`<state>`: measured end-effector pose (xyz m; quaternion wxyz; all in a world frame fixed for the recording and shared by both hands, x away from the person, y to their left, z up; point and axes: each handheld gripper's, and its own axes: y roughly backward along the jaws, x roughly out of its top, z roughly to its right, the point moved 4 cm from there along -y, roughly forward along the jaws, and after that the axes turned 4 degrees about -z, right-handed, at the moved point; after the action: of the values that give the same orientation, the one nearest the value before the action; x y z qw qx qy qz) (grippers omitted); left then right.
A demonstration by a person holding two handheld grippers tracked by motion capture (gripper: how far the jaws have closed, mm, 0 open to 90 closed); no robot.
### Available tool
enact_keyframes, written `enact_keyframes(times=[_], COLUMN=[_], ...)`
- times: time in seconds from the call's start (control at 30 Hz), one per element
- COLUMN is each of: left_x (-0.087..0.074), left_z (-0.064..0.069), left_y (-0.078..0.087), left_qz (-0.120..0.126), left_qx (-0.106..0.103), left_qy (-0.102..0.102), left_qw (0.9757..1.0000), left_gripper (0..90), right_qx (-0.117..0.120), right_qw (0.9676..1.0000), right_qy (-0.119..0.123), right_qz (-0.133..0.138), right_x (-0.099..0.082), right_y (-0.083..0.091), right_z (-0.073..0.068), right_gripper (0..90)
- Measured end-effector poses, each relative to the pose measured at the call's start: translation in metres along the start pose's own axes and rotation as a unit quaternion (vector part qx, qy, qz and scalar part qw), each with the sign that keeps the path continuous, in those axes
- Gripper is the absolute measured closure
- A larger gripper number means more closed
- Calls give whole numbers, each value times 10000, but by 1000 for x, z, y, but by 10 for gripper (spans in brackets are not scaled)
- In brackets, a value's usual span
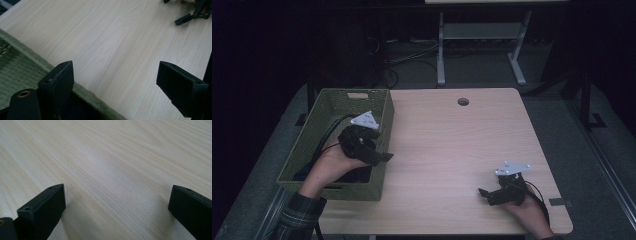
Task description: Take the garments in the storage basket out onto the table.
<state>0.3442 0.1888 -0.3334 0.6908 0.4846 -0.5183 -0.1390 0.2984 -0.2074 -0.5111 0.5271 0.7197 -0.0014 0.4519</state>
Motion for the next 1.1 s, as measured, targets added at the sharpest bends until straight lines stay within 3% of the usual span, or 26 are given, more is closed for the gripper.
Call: enact_keyframes(times=[0.23, 0.73, 1.1], left_x=[-9, -39, -62], left_z=[-13, -40, -52], left_y=[11, 36, 47], left_qz=[-22, -26, -280], left_qx=[138, 498, 637], left_qy=[110, 559, 807], left_qw=[9998, 9972, 9943], left_gripper=[142, 142, 142], right_qx=[-1, -2, -5], right_qw=[10000, 10000, 10000], right_qy=[1, -20, 6], right_qz=[1, -12, 4], right_x=[0, 0, 0], right_y=[0, 0, 0], right_z=[0, 0, 0], right_gripper=[7, 7, 7])
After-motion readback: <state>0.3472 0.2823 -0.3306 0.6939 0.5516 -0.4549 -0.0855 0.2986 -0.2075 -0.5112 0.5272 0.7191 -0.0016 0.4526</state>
